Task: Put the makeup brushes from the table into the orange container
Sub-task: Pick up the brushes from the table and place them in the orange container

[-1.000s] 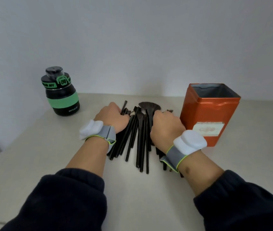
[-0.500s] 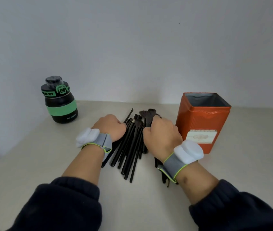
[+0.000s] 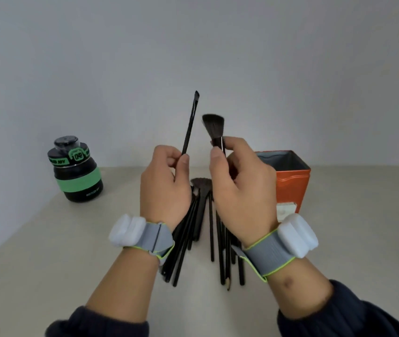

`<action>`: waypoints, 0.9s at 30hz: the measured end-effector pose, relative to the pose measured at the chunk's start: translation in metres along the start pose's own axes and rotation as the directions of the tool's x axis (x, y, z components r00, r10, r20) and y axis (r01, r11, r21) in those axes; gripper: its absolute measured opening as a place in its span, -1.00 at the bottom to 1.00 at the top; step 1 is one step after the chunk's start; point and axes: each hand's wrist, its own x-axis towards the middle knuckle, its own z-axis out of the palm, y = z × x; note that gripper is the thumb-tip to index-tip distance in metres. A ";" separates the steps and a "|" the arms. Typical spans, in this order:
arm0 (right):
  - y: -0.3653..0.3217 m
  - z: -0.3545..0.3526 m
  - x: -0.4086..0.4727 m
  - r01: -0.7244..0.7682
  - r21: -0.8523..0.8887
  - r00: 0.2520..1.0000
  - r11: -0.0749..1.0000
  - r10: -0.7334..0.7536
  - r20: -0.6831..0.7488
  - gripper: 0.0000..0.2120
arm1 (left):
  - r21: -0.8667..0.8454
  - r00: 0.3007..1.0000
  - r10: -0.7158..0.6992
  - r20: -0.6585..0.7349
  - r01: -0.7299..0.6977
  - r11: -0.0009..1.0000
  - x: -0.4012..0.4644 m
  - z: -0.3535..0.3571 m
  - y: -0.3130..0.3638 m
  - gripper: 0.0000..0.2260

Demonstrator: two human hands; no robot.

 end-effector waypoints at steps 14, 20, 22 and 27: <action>0.017 -0.085 0.043 0.137 0.358 0.891 0.924 0.042 -0.451 -0.94 | -0.473 0.951 0.177 -0.254 -0.282 0.834 -0.018 0.011 0.068 -0.82; 0.017 -0.087 0.042 0.136 0.358 0.872 0.924 0.060 -0.486 -0.93 | -0.556 0.956 0.154 -0.251 -0.273 0.785 -0.024 0.024 0.082 -0.89; 0.021 -0.085 0.041 0.087 0.293 0.886 0.952 0.061 -0.460 -0.94 | -0.567 0.976 0.115 -0.186 -0.203 0.798 -0.028 0.030 0.085 -0.88; 0.034 -0.074 0.037 -0.020 0.113 0.930 0.993 0.060 -0.364 -0.97 | -0.521 0.997 0.068 -0.044 -0.081 0.850 -0.034 0.044 0.079 -0.83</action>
